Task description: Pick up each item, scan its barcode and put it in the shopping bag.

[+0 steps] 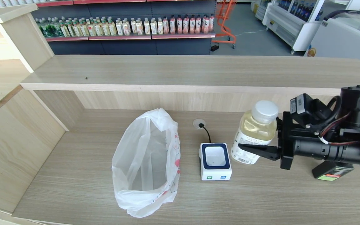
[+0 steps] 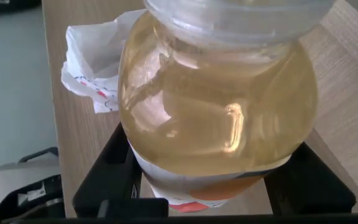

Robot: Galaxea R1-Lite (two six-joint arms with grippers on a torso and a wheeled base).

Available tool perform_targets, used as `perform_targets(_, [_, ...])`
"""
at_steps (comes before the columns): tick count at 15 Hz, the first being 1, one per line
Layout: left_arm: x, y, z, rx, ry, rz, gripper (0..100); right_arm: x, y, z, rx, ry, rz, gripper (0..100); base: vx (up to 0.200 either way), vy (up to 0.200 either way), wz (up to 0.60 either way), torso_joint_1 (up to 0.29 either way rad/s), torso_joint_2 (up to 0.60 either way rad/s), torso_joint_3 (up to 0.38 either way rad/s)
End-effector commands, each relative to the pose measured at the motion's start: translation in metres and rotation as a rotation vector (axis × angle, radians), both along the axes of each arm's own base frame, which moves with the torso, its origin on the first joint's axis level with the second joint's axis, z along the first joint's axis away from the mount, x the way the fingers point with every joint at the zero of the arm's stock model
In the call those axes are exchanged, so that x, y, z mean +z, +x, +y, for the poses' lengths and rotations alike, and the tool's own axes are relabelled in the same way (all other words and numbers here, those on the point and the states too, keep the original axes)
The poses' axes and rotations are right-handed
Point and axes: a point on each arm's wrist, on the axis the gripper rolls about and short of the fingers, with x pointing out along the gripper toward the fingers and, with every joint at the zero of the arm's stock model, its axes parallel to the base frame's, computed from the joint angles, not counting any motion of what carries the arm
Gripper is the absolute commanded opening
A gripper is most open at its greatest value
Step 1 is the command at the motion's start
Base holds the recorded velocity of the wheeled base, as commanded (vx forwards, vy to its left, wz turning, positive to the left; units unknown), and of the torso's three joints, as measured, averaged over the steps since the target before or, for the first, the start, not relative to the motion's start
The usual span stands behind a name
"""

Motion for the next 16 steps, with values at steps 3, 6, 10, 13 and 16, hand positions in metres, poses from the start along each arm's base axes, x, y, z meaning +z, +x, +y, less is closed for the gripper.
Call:
perform_targets(3, [0.0, 0.0, 0.0, 0.0, 0.0, 0.0, 100, -0.049, 0.059, 0.02, 0.042, 0.014, -0.116, 0, 0.0, 0.0, 0.0, 0.0, 0.0, 0.0])
perform_targets(6, [0.0, 0.0, 0.0, 0.0, 0.0, 0.003, 100, -0.079, 0.082, 0.015, 0.081, 0.015, -0.117, 0, 0.0, 0.0, 0.0, 0.0, 0.0, 0.0])
perform_targets(10, [0.0, 0.0, 0.0, 0.0, 0.0, 0.001, 100, -0.116, 0.101, 0.02, 0.124, 0.018, -0.15, 0, 0.0, 0.0, 0.0, 0.0, 0.0, 0.0])
perform_targets(13, [0.0, 0.0, 0.0, 0.0, 0.0, 0.0, 100, -0.125, 0.123, 0.046, 0.219, 0.045, -0.207, 0, 0.0, 0.0, 0.0, 0.0, 0.0, 0.0])
perform_targets(16, [0.0, 0.0, 0.0, 0.0, 0.0, 0.001, 100, -0.127, 0.135, 0.066, 0.283, 0.062, -0.247, 0, 0.0, 0.0, 0.0, 0.0, 0.0, 0.0])
